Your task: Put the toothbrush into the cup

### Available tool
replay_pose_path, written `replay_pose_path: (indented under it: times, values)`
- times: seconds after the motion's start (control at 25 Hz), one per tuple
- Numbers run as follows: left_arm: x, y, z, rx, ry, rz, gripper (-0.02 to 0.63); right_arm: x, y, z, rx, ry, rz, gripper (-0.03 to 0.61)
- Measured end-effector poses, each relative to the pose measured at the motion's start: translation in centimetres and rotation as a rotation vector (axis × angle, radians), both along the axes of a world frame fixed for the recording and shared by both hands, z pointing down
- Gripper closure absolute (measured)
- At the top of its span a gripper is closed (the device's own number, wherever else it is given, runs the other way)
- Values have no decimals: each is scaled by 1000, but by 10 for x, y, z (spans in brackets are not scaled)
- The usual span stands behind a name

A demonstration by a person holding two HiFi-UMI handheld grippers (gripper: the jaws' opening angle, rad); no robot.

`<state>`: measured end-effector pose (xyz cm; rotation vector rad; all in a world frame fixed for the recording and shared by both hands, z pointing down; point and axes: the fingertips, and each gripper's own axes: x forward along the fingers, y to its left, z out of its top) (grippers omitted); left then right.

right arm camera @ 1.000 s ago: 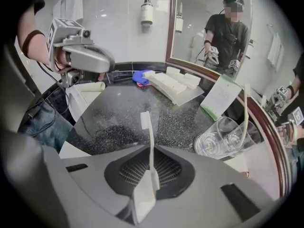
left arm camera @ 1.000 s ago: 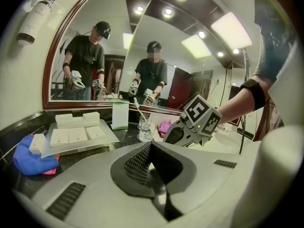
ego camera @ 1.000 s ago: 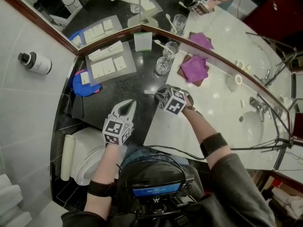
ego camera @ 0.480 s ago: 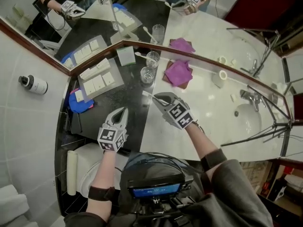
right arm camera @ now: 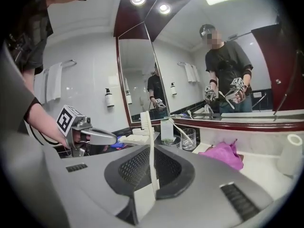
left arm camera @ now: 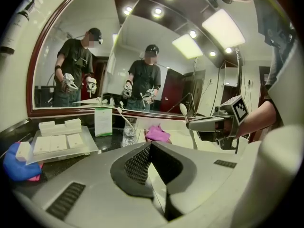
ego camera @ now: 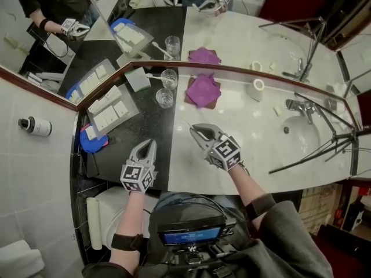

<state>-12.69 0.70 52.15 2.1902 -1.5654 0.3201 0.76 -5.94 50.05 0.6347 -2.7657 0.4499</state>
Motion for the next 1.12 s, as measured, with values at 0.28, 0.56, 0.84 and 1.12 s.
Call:
replay_pose_path:
  times: [0.28, 0.56, 0.84, 1.12]
  values:
    - [19, -13, 13, -15, -14, 57, 613, 1, -25, -4, -6, -121, 82, 532]
    - [10, -61, 14, 31, -35, 63, 613, -22, -98, -19, -38, -323, 204, 532]
    - [-12, -107, 13, 92, -38, 44, 613, -60, -147, -22, -41, -414, 230, 532]
    - [-29, -133, 25, 104, -30, 31, 613, -89, -173, -19, -56, -477, 248, 532]
